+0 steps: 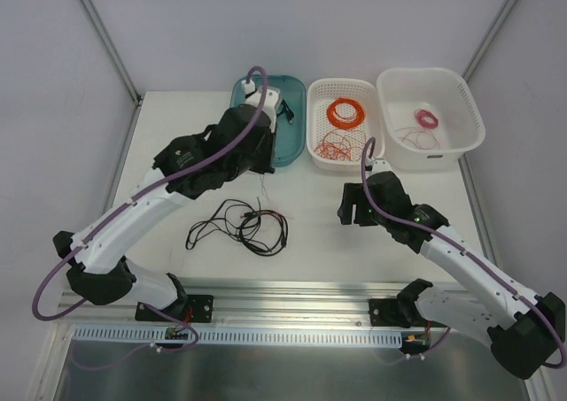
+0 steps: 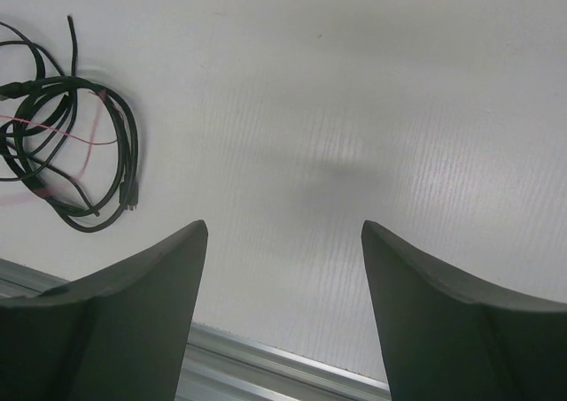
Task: Untangle the cables
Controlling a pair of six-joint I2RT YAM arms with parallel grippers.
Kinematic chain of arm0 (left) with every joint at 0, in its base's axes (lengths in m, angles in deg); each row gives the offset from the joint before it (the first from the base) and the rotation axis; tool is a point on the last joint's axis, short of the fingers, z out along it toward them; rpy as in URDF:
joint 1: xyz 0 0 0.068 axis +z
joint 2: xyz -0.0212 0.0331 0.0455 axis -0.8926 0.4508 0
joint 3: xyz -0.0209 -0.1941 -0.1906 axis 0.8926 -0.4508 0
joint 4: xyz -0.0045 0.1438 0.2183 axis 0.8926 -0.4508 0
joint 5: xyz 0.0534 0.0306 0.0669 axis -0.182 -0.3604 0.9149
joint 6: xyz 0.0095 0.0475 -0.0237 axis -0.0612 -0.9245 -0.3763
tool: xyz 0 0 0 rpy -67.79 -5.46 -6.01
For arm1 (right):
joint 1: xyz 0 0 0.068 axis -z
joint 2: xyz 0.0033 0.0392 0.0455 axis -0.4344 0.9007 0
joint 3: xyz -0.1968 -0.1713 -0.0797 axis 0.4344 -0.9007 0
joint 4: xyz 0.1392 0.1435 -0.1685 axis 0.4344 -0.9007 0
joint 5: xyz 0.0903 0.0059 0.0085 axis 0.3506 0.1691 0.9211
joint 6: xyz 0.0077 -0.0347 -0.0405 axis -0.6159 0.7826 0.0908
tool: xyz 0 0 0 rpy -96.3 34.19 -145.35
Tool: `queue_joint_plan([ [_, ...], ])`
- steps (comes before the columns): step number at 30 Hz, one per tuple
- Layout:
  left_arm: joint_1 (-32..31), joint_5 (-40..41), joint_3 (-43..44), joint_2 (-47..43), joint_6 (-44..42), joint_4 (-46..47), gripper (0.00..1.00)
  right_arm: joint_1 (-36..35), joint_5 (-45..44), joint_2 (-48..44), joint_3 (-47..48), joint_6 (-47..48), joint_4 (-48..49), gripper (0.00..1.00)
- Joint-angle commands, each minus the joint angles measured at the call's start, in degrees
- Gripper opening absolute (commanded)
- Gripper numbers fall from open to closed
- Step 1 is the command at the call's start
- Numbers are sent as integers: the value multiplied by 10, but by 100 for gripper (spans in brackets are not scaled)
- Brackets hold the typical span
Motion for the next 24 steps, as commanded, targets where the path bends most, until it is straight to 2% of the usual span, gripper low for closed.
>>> queue_joint_plan([
  [1, -14, 15, 87, -23, -48, -49, 0, -1, -14, -24, 3, 10, 5, 74],
  [6, -15, -44, 191, -27, -71, -44, 0, 0, 15, -50, -1, 23, 32, 74],
  [9, -15, -47, 226, -21, -88, -37, 1, 0, 48, -60, -2, 32, 55, 74],
  [16, -15, -67, 228, -1, -102, -23, 2, 0, 84, -86, 5, 54, 69, 74],
  [20, -15, -88, 239, 2, -105, -8, 2, 0, 177, -111, 1, 57, 116, 75],
  [24, -15, -87, 237, 4, -96, -1, 2, -5, 250, -97, 0, 47, 199, 76],
])
